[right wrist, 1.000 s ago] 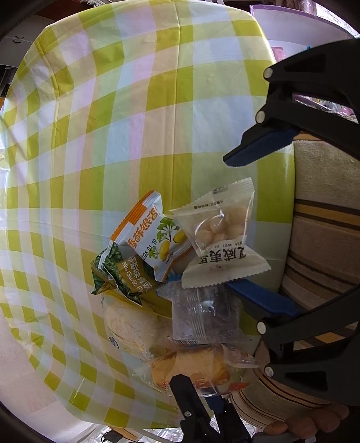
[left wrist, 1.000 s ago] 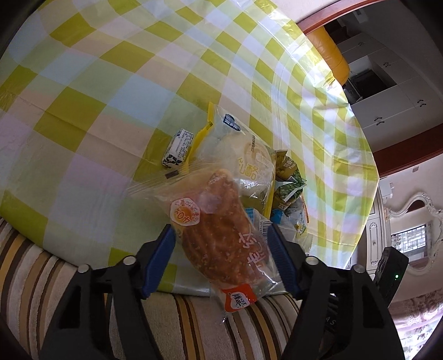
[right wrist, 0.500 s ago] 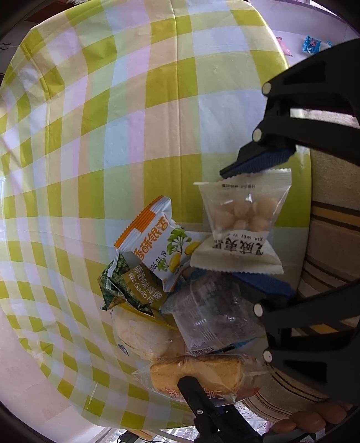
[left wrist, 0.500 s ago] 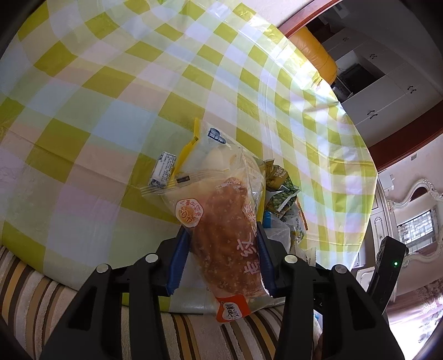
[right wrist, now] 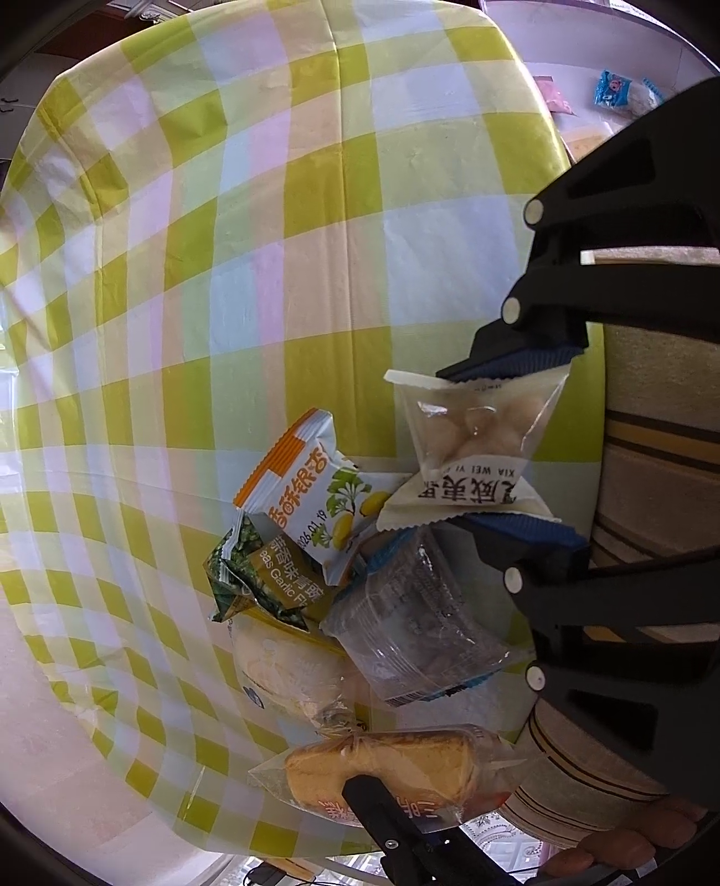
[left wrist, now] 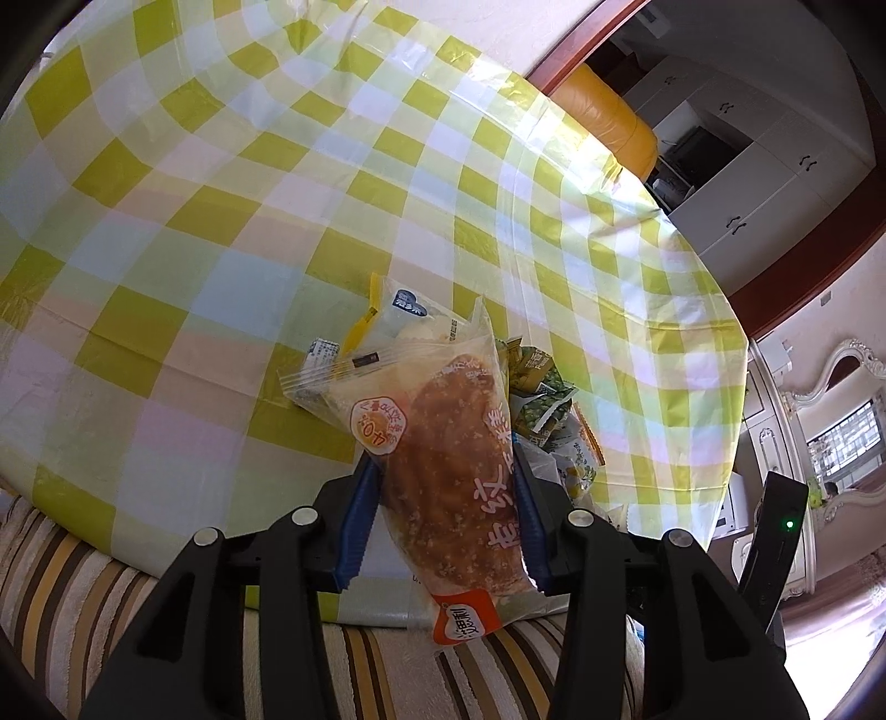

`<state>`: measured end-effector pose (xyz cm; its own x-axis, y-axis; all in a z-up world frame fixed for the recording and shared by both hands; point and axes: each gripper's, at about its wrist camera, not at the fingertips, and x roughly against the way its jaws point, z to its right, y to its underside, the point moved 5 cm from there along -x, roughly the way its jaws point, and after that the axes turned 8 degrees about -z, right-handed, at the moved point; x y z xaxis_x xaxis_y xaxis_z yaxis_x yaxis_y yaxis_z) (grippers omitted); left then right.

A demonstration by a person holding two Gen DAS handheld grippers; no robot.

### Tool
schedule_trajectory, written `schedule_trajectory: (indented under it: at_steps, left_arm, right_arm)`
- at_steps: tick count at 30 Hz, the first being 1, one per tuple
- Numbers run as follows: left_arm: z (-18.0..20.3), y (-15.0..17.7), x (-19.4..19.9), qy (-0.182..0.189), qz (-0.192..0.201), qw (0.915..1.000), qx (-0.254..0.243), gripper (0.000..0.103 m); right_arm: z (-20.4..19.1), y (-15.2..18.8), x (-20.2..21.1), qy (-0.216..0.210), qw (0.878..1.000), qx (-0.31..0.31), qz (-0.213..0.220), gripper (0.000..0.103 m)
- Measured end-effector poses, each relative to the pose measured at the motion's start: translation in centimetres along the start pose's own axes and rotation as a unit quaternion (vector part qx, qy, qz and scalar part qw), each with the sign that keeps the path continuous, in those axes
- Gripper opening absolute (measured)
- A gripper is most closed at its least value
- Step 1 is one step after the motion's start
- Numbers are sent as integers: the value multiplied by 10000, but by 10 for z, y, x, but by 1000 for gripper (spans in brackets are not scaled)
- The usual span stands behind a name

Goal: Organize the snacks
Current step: 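Grasp the orange-labelled bread pack with the left gripper while the right grasps the white nut pack, then carry both packs over the white box and open both grippers to drop them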

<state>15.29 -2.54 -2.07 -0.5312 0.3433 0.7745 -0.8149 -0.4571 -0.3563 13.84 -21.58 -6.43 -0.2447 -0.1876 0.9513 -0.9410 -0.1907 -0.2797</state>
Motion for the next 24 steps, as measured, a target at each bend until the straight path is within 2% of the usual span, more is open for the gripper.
schedule_trajectory:
  at_steps: [11,24]
  left_arm:
    - [15,3,14,-32,193,9996,-183,43]
    - [63,11,23,207,257,9974,-638,43]
  right_arm:
    - [8,4,21,-26,9996,-108,278,42]
    - [37,18,48,59,9978,-382,538,42]
